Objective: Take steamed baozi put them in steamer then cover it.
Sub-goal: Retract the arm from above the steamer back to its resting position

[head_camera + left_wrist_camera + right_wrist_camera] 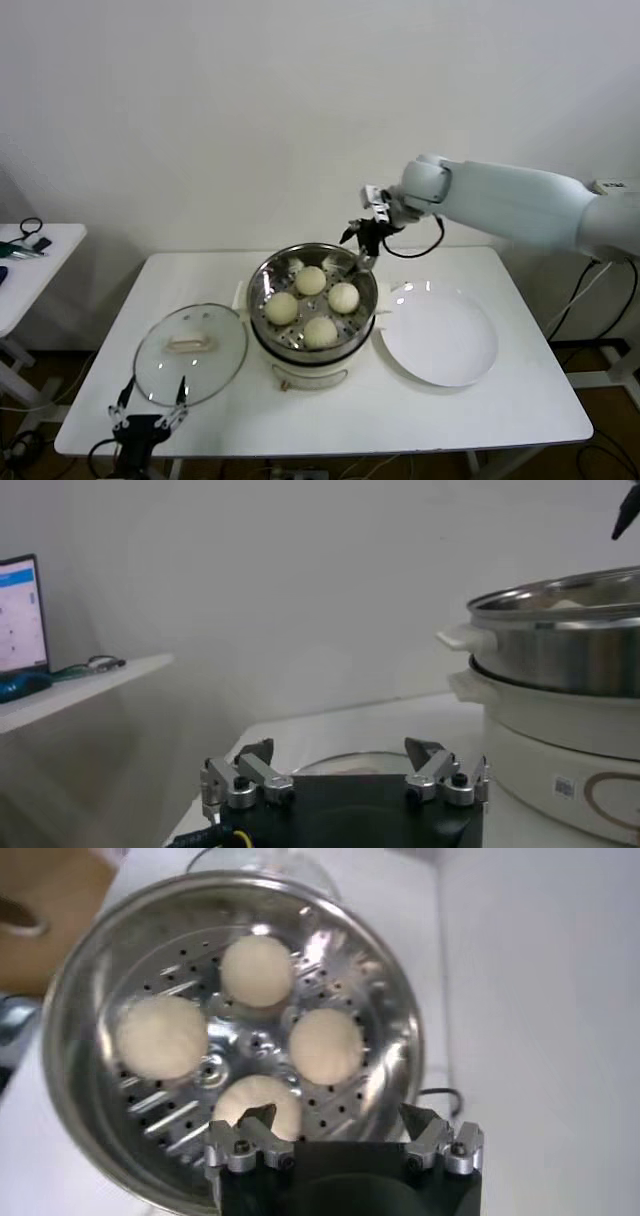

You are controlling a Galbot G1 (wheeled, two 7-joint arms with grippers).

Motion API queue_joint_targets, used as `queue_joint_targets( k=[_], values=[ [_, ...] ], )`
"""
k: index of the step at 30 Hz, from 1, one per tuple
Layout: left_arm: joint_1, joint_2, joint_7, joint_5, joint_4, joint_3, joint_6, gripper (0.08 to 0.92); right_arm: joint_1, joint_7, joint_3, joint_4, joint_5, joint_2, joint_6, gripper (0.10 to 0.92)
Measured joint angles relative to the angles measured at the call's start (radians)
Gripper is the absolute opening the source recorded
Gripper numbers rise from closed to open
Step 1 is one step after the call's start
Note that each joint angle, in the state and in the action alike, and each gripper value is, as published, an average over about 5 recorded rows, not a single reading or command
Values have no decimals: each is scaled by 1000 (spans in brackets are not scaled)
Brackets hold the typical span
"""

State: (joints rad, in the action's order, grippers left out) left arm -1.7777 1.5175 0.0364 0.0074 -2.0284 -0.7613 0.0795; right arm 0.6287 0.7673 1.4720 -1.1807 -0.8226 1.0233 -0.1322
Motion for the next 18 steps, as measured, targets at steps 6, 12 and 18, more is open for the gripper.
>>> queue_joint_targets(
  k=[6,12,18],
  values=[
    [17,3,-3,24,8,-4,-3,823,-147,-179,-163,-72,26,-143,91,823],
    [37,8,-8,57,14,-8,-3,823,-363,-339,-397,-147,66,-255,164,823],
    [55,9,-11,108,8,-20,-3,823,-610,-466,-667,-208,120,-312,218,823]
  ],
)
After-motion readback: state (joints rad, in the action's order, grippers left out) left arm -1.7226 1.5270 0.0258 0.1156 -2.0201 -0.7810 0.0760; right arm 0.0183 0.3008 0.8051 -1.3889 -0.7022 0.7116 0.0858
